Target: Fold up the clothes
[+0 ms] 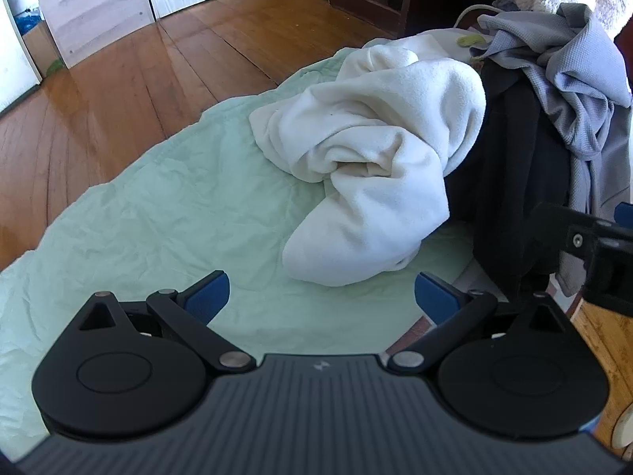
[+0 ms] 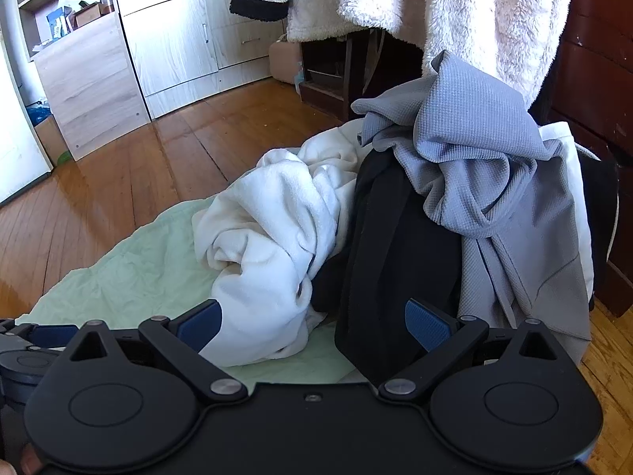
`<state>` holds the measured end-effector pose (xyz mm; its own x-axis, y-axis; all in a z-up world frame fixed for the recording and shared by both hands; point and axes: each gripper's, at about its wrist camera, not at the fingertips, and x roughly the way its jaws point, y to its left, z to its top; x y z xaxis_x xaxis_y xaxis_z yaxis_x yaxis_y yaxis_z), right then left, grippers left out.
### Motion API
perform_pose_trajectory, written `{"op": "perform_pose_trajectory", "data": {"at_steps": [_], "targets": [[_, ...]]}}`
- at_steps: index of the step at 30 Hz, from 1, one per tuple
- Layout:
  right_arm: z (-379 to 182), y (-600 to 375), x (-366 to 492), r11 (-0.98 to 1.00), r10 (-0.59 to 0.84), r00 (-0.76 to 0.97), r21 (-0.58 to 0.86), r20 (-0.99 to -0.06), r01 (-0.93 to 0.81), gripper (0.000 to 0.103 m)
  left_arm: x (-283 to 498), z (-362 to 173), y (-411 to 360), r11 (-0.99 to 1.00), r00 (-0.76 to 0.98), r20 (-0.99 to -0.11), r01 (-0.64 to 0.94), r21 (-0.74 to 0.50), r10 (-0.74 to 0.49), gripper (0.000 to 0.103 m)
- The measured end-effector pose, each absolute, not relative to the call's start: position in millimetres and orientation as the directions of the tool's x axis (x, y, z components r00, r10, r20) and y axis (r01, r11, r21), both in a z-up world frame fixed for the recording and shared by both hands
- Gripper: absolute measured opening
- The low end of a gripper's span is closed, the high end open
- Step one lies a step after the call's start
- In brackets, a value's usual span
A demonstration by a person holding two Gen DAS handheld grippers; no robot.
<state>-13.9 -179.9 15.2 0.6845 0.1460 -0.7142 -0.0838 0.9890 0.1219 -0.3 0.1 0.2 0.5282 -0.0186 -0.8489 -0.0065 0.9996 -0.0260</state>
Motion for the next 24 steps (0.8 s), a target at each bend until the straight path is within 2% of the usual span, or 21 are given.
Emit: {"op": "perform_pose_trajectory", "data": {"at_steps": [5, 17, 24], "targets": [[16.0, -180.8, -14.1, 0.989, 0.143, 0.687, 0.120, -0.712, -0.081, 0.101, -7.4, 3.0, 8.0, 0.997, 0.556, -0.829, 0.001, -0.075, -0.063, 0.101], [16.4, -179.4, -14.1, 0.989, 0.144, 0.686, 0.116, -0.714, -0.087, 0.101, -5.6, 4.8, 1.3, 1.000, 0.560, -0.828, -0.006, -0.016, -0.010, 0.101], [15.3, -178.7, -14.5, 0.989, 0.151, 0.686, 0.117, -0.712, -0.096, 0.101, -6.3, 6.0, -1.4, 1.000, 0.562, -0.827, -0.004, -0.021, -0.015, 0.101]]}}
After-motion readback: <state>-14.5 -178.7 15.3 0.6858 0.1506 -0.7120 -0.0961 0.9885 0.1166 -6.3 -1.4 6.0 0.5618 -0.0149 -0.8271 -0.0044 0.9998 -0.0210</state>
